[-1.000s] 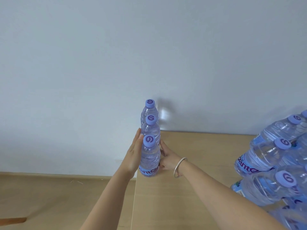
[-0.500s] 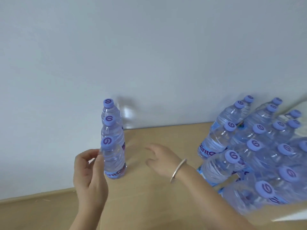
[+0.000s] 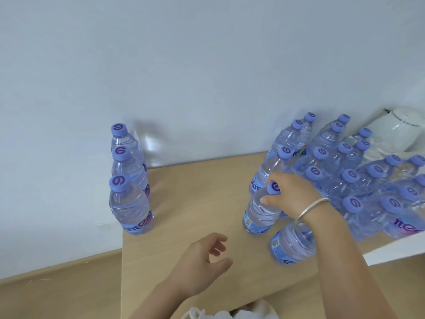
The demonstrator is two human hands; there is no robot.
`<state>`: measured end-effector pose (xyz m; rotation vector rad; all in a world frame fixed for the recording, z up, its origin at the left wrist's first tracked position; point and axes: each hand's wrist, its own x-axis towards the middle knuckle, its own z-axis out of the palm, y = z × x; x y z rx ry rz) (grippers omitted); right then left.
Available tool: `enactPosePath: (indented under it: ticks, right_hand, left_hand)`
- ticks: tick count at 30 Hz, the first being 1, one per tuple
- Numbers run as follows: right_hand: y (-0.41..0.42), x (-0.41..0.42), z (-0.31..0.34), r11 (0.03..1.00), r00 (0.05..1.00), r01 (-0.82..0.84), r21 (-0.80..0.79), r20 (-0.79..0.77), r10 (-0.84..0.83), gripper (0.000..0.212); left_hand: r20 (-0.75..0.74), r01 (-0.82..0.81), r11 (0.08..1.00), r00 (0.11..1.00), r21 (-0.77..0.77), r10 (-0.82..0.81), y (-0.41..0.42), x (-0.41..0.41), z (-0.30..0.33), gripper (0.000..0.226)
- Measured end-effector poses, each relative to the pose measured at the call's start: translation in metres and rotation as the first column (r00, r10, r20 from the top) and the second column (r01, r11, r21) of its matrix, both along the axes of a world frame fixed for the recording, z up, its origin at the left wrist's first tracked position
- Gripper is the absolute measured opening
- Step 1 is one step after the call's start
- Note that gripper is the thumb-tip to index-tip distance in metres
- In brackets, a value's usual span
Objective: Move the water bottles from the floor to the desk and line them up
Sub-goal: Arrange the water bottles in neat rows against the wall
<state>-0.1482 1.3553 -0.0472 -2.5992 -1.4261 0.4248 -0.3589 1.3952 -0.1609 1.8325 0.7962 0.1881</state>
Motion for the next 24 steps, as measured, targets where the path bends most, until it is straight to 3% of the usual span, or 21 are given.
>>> enactPosePath:
  ticks: [3,7,9,11,13,15,18,20,22,24]
  right_hand:
    - [0.001,-0.013,0.010,0.991,0.992,-0.125,0.051,0.012,0.125,0.028]
    - [0.001,-0.035,0.047,0.941,0.940,-0.246,0.231,-0.180,0.290,0.020]
    - [0.002,-0.044,0.063,0.895,0.872,-0.284,0.345,-0.295,0.390,0.018]
    - [0.008,-0.052,0.071,0.839,0.820,-0.282,0.466,-0.338,0.463,0.023]
    - [0.020,-0.060,0.071,0.783,0.792,-0.197,0.590,-0.374,0.482,0.030]
    - [0.033,-0.068,0.066,0.747,0.712,-0.102,0.657,-0.476,0.517,0.035]
    - [0.045,-0.084,0.053,0.748,0.381,-0.098,0.657,-0.669,0.638,0.025]
    - [0.048,-0.096,0.043,0.736,0.266,-0.175,0.654,-0.688,0.675,0.017]
    - [0.050,-0.104,0.038,0.748,0.256,-0.142,0.648,-0.706,0.660,0.019]
    - [0.053,-0.108,0.034,0.754,0.344,-0.075,0.652,-0.693,0.633,0.024]
  left_hand:
    - [-0.037,-0.059,0.995,0.997,0.079,0.062,0.009,-0.005,-0.003,0.066]
    - [-0.034,-0.076,0.994,0.996,0.081,0.079,0.018,-0.017,0.014,0.093]
    - [0.043,-0.134,0.986,0.990,0.097,0.131,0.017,-0.024,0.032,0.084]
    - [0.143,-0.180,0.980,0.976,0.087,0.167,0.014,-0.033,0.053,0.059]
    - [0.270,-0.114,0.992,0.955,-0.048,0.123,0.013,-0.043,0.062,0.046]
    - [0.428,0.065,0.969,0.903,-0.237,0.045,0.016,-0.049,0.065,0.035]
    - [0.545,0.286,0.849,0.838,-0.445,0.004,0.022,-0.058,0.057,0.065]
    - [0.544,0.313,0.810,0.839,-0.496,0.009,0.024,-0.063,0.054,0.075]
    - [0.542,0.310,0.810,0.840,-0.497,0.011,0.023,-0.066,0.051,0.069]
    - [0.512,0.229,0.845,0.857,-0.484,0.060,0.020,-0.066,0.055,0.064]
